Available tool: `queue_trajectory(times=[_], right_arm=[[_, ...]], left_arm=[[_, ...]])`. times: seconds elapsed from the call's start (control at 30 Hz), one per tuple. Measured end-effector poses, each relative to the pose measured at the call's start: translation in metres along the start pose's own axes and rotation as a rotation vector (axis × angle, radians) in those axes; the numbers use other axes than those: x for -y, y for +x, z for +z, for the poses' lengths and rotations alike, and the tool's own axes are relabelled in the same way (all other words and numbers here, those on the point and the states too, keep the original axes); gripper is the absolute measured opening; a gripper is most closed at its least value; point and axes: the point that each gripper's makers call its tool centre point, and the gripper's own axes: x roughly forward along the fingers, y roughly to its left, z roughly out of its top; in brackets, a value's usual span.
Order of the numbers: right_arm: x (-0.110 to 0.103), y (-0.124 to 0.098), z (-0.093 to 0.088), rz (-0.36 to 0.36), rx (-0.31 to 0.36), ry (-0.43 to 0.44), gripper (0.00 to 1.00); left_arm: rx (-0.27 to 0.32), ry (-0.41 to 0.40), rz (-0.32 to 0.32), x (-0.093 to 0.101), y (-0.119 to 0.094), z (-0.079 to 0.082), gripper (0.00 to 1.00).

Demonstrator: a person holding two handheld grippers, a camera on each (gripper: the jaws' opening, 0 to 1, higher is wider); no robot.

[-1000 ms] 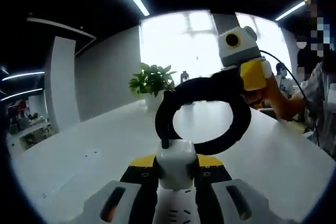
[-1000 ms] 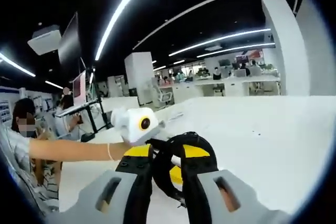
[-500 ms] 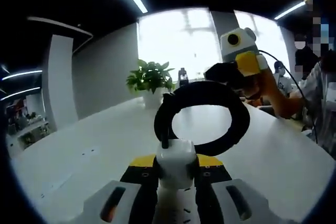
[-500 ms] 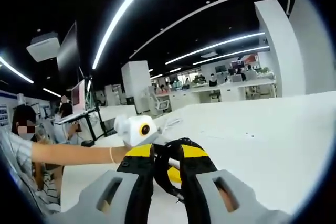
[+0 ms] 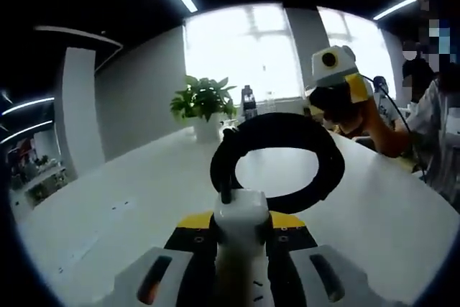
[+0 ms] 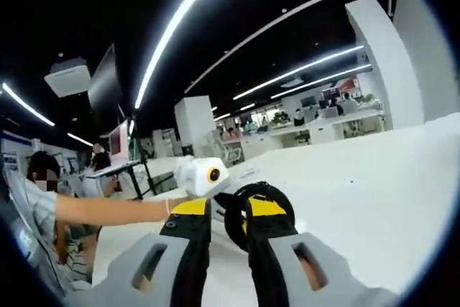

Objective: Straighten the power strip on the desk, plug the charger into it

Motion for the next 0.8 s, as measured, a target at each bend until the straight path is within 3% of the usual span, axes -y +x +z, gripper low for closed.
queue_trajectory(times=[0.37, 0.8], right_arm=[[0.0101, -0.0076, 0.0003, -0.034, 0.009, -0.023, 0.19], [0.0029, -0.0075, -0.0065, -0.032, 0.009, -0.023, 0.19]], left_arm=[[-0.019, 0.038, 0.003, 0.003, 0.0003, 0.0, 0.24], [-0.011, 0.054, 0.003, 0.0019, 0.0009, 0.0001, 0.24]])
